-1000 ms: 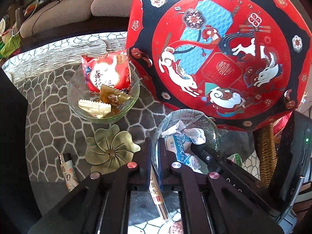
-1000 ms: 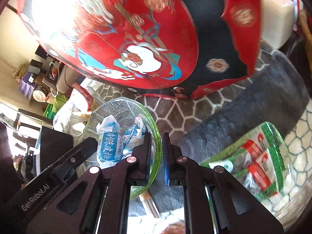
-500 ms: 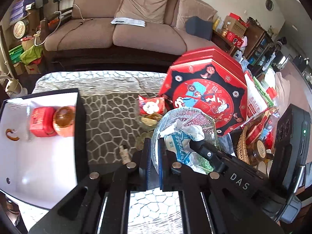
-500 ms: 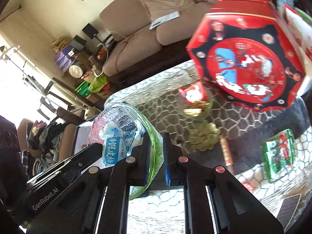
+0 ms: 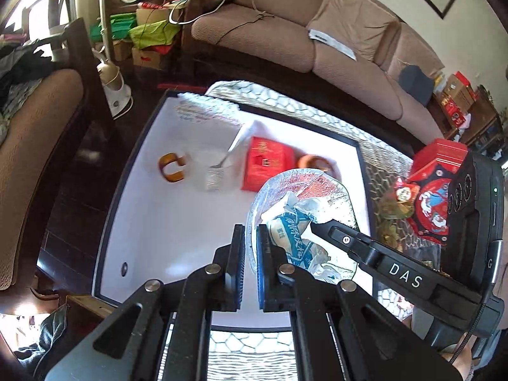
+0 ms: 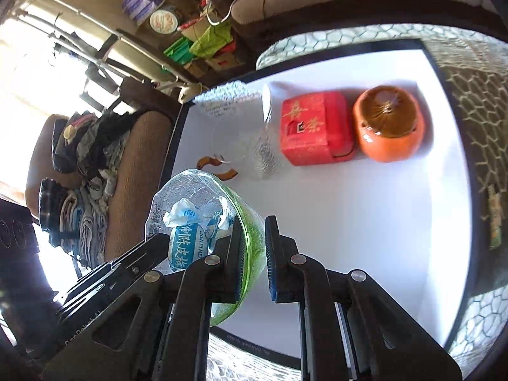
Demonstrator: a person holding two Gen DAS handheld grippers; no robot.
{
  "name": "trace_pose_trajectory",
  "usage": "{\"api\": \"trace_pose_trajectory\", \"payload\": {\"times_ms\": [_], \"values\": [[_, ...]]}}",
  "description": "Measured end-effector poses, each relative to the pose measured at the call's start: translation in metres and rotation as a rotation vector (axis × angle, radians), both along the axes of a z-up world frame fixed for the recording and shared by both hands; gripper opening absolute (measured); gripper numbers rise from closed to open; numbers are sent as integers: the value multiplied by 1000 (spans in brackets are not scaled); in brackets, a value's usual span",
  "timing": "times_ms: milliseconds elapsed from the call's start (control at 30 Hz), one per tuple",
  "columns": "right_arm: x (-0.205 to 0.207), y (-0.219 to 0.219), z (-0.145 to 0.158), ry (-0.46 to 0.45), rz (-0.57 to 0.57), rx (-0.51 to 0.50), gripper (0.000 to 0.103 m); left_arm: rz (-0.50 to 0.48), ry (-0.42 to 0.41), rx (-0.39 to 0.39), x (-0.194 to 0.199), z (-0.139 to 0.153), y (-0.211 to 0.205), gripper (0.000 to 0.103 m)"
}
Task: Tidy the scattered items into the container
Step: 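Carry the candy dish into the box and open the right gripper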
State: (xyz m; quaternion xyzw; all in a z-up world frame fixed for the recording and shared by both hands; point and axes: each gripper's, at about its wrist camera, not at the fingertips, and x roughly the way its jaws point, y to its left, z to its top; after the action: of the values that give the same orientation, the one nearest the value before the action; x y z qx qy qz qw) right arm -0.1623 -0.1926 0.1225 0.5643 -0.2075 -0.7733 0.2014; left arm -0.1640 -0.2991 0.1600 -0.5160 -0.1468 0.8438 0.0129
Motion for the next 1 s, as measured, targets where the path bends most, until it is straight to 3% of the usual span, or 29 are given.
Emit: {"api": "trace_pose_trajectory", "payload": {"times_ms": [300,533,1000], "values": [[-25,-64,-69,-139,98,78,9,51,-89,-20,-31,-64,-62,5],[-25,-68,-95,-192,102,69,8,17,-71,-171,-40,-66,-63,6],[-20,-90,-84,-207,259,163,10,-15,3,-56,-17,-41,-83,6]]}}
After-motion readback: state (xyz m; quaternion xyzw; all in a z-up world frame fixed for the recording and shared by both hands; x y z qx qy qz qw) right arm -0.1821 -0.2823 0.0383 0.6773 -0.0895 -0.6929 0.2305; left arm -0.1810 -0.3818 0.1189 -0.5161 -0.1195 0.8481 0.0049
